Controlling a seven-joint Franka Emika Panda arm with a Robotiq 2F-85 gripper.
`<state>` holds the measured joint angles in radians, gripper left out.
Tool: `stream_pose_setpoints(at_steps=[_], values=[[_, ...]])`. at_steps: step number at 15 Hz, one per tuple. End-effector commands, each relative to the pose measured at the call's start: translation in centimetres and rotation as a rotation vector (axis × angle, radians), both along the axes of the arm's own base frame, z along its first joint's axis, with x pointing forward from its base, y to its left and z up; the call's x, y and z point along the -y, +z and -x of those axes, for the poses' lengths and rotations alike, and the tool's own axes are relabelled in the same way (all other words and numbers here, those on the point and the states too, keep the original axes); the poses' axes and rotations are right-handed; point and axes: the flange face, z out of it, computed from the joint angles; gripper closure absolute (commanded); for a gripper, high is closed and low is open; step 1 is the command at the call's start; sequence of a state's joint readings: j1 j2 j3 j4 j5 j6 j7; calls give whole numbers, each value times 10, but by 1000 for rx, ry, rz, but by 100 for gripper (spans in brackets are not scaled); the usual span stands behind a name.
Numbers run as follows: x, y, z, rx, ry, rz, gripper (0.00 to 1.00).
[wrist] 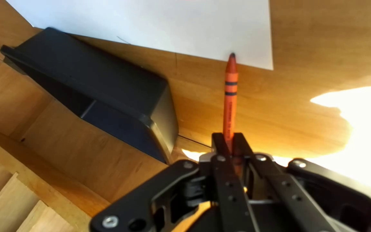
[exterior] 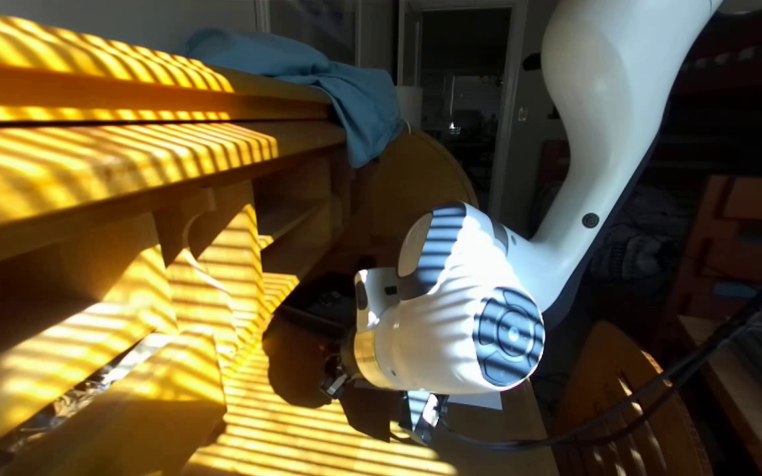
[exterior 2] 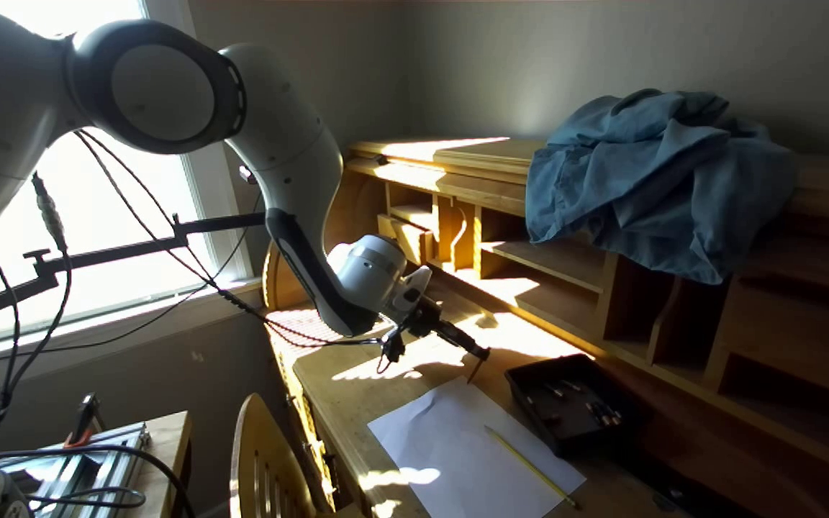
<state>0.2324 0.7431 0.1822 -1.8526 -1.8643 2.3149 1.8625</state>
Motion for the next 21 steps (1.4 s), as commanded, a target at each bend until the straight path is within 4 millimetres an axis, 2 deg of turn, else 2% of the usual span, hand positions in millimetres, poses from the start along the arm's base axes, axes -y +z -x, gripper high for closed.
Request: stream_pose_setpoints(at_steps=[1,7,15,21], values=[[5,-3,4,-11,-4,0,98],[11,-1,5,-9,-22,6,98],[-3,5,8,-50,25,17,98],[-4,12,13,-44,15,21,98]])
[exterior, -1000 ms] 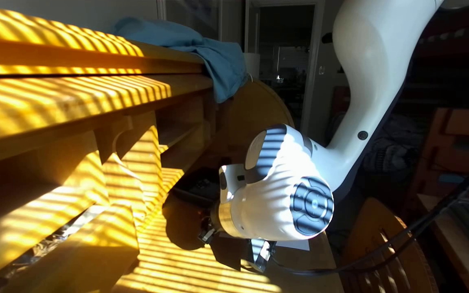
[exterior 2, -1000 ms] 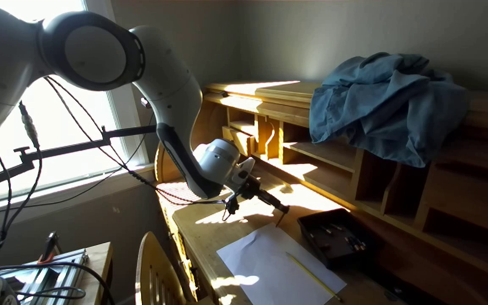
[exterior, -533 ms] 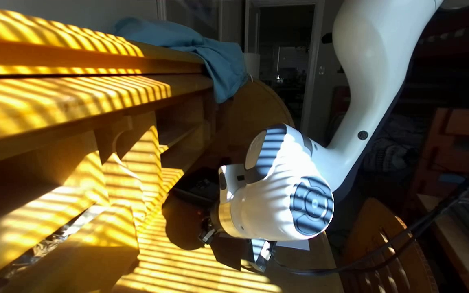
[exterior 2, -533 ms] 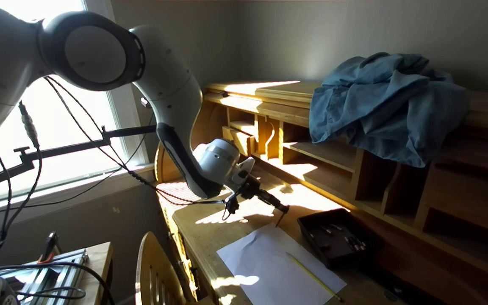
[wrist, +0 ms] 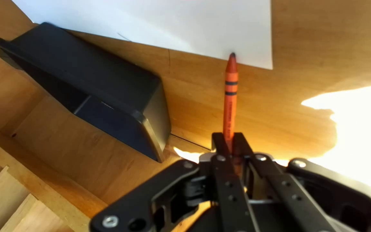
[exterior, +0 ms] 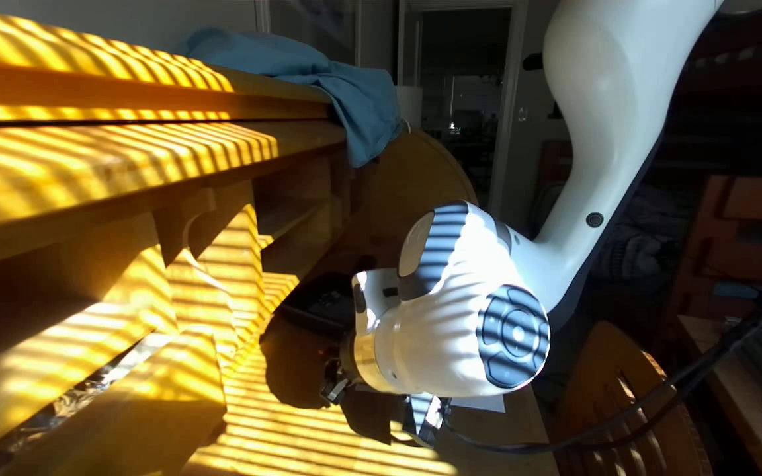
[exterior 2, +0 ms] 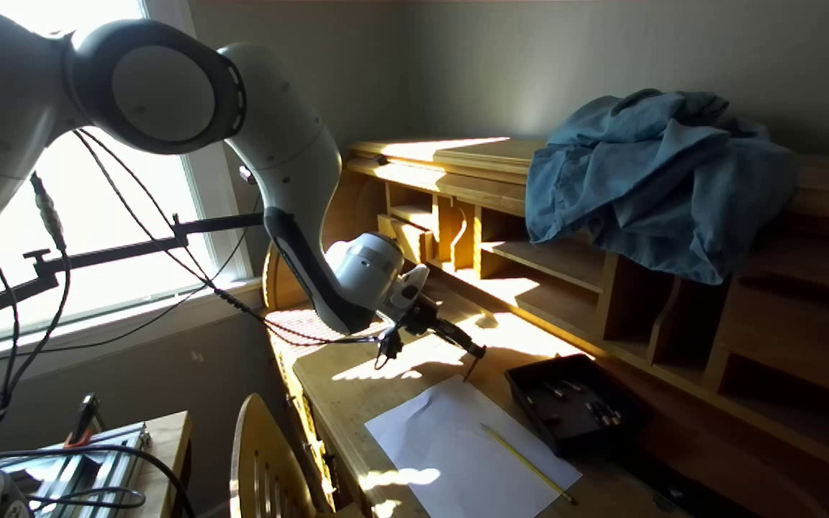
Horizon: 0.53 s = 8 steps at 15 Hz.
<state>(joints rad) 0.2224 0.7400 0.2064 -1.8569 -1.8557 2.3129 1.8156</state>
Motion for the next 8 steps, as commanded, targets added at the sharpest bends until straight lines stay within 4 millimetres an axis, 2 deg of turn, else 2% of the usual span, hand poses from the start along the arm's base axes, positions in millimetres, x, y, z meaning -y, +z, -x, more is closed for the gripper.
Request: stream_pose_setpoints(at_steps=[1,4,8], values=[[4,12,10,-16,-14,4,98],[3,15,14,-29,-7,14,98],[5,8,25,-76,-11,39,98]])
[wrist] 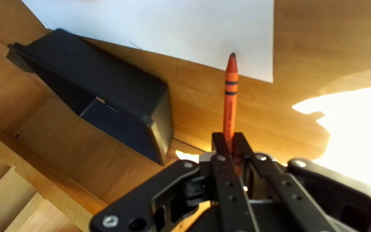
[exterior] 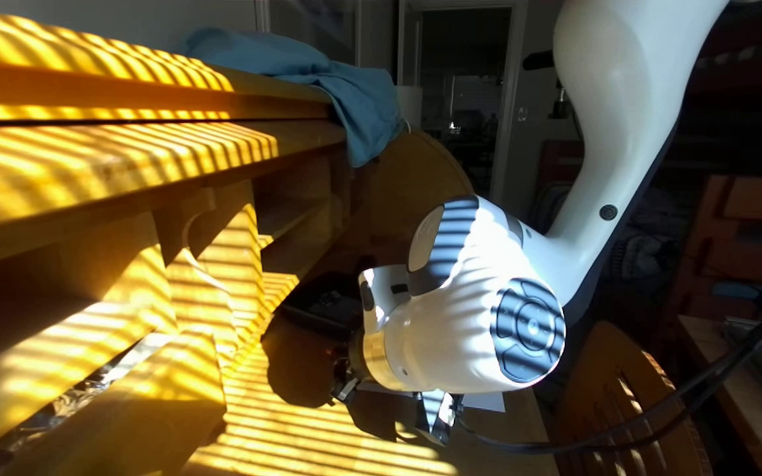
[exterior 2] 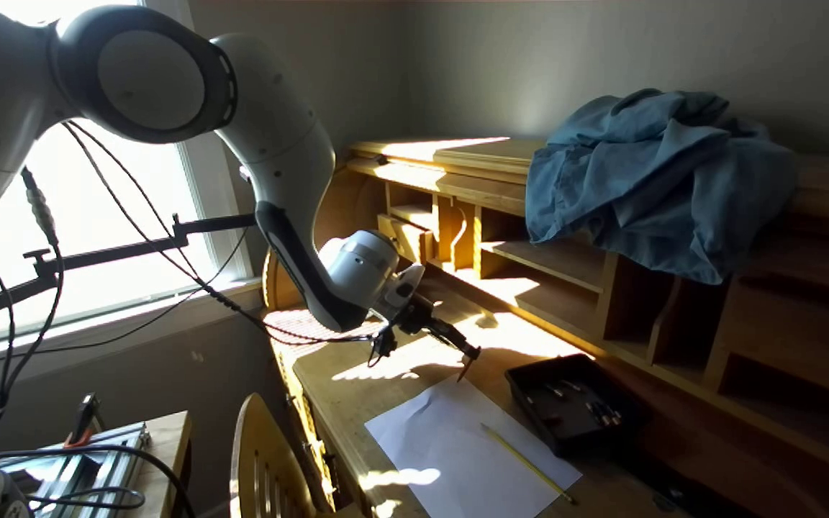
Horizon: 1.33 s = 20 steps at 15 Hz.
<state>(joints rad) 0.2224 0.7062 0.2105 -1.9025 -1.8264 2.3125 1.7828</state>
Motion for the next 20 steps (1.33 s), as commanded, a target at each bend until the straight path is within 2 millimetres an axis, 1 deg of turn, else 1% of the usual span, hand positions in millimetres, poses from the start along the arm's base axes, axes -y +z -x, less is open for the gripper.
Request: stream_pose_setpoints(at_steps=[1,4,13,20], values=[[5,1,15,-51,-22,29,98],[11,-4,17,-47,-73,60,98],[25,-1,13,-39,-193,94,98],[18,2,5,-36,-186,101,98]])
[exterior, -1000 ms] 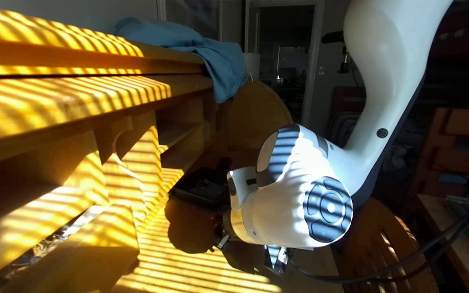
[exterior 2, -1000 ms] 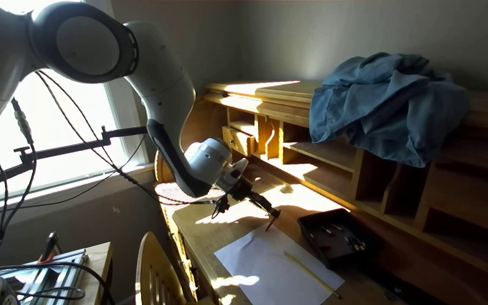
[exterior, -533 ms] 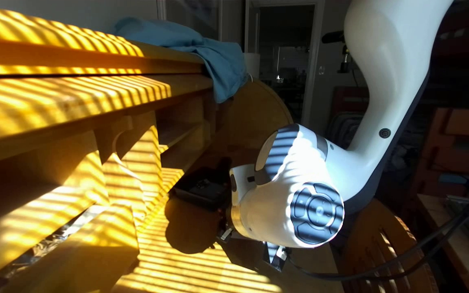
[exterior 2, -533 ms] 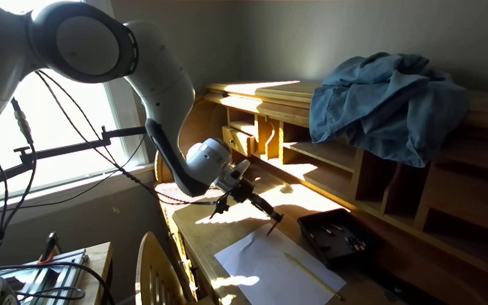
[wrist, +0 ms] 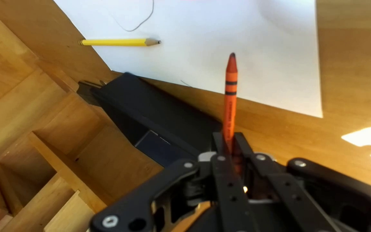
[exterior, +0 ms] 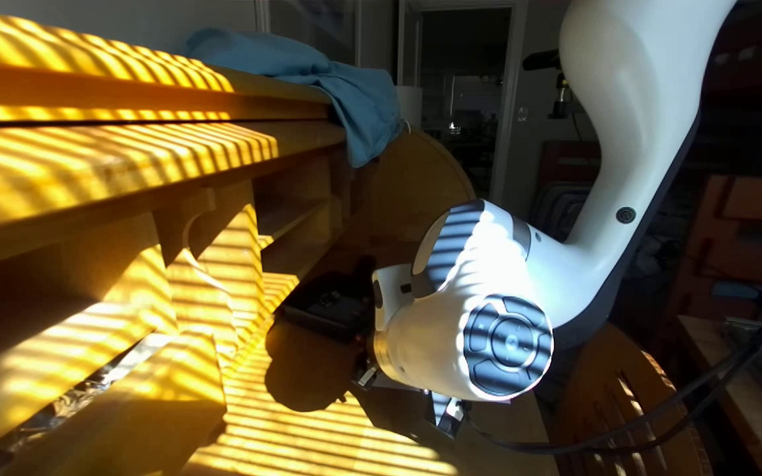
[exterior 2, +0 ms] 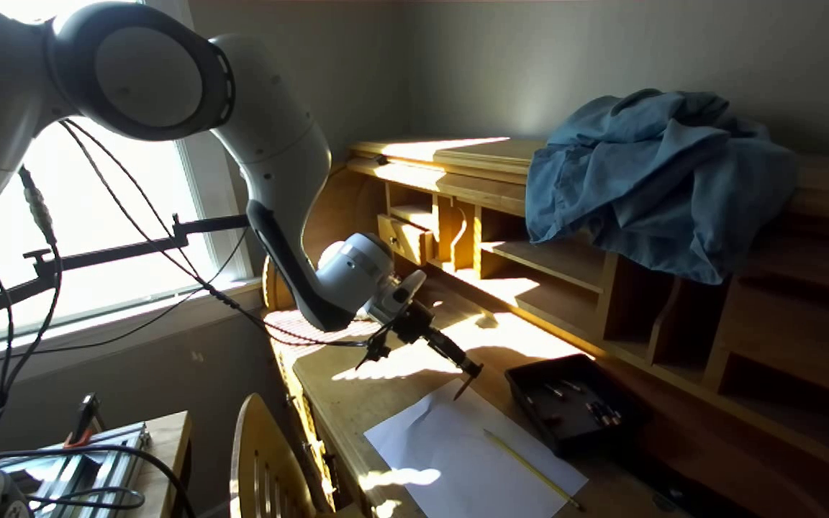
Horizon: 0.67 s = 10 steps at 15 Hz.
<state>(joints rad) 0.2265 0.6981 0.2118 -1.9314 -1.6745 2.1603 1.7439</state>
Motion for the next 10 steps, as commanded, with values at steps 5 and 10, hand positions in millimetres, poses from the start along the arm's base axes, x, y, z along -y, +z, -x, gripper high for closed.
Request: stream_pose_setpoints(at_steps=[5,10], values=[[6,2,1,-41,-43,38,98],[15,-4,1,-35,-76,45,98]])
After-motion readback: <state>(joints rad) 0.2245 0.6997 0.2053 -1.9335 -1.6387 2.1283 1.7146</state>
